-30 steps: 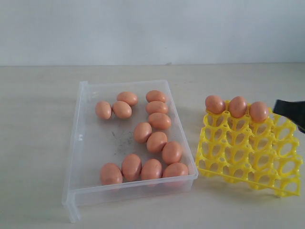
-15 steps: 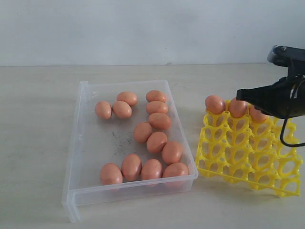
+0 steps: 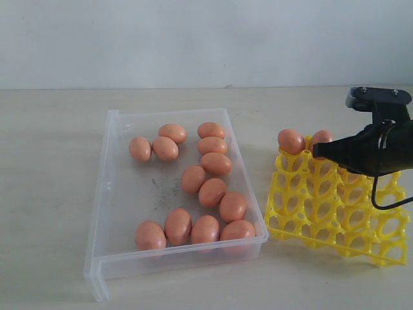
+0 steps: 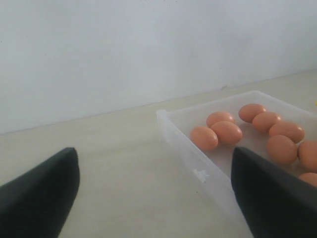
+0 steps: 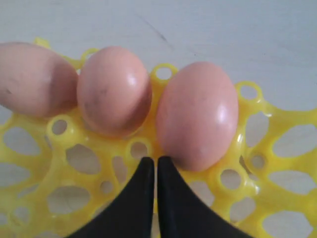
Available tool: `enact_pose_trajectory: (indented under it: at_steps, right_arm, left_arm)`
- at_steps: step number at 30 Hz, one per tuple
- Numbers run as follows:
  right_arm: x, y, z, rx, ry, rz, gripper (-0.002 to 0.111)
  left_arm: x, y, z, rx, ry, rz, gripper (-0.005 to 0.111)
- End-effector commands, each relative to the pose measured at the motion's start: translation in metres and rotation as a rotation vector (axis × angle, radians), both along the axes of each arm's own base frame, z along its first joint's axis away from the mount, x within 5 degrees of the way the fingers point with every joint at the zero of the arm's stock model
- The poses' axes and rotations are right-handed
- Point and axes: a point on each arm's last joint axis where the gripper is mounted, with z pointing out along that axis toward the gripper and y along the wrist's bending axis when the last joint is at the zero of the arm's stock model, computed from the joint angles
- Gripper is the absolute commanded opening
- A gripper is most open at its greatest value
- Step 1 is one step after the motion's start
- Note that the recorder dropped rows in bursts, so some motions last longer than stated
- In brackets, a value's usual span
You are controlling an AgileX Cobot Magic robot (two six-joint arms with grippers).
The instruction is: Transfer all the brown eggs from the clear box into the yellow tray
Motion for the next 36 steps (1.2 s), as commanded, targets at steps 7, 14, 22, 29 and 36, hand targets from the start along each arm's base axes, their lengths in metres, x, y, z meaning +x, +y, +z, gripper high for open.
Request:
enact_pose_trajectory:
  at_steps: [7,14,22,29,36]
  right_arm:
    - [0.005,0.003,0.017,0.002,-0.116,0.049,0.000]
    - [0.005,0.002,0.017,-0.050,-0.128,0.104,0.000]
    - [0.005,-0.025,0.012,-0.071,-0.074,0.019,0.000]
    - [0.008,-0.019,0.013,-0.055,-0.105,0.034,0.000]
    - [0.008,-0.020,-0.001,-0.061,-0.063,0.036,0.000]
  left_arm:
    - [0.000,0.000,0.000,-0.015,-0.004,-0.003,0.078]
    - [0.000,0.000,0.000,-0.015,-0.004,-0.003,0.078]
    - [0.000,0.000,0.000,-0.015,-0.004,-0.003,0.078]
    - [0.000,0.000,0.000,-0.015,-0.004,-0.003,0.078]
    - [0.000,0.000,0.000,-0.015,-0.004,-0.003,0.078]
